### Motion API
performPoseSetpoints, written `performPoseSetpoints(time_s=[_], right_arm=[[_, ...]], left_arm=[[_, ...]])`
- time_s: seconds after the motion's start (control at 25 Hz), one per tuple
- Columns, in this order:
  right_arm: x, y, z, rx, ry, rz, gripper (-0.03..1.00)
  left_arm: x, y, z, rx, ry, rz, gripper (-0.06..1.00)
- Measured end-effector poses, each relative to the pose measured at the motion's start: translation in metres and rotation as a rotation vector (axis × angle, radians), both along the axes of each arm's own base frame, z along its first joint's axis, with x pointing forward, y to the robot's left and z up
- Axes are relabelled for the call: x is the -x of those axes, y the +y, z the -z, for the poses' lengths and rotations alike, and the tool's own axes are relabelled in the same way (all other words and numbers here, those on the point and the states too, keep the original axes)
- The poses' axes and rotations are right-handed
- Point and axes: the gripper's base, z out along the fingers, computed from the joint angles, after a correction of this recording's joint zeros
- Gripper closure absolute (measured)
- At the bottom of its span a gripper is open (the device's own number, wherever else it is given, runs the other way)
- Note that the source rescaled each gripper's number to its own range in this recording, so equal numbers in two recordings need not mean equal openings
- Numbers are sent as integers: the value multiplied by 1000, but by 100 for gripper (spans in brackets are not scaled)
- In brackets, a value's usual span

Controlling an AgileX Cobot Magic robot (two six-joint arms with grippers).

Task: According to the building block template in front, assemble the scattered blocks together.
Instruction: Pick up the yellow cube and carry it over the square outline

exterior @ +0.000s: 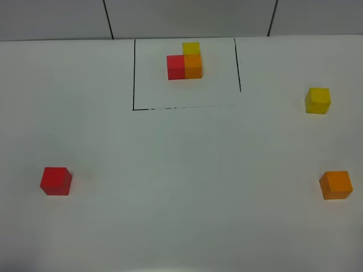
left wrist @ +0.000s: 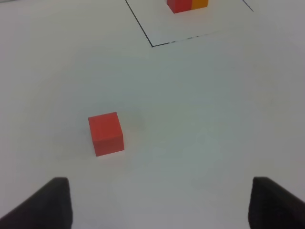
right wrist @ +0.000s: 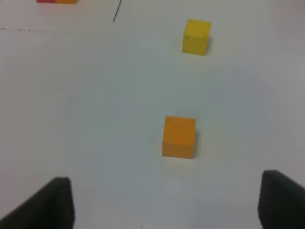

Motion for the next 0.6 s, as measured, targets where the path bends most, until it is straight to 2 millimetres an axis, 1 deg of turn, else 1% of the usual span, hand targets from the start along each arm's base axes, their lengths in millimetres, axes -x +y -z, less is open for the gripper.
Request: performPoseSetpoints(time_s=[0.6], right_arm=[[0, 0, 0, 1, 0, -1, 29]], left_arm=[[0, 0, 0, 0, 0, 0, 25]])
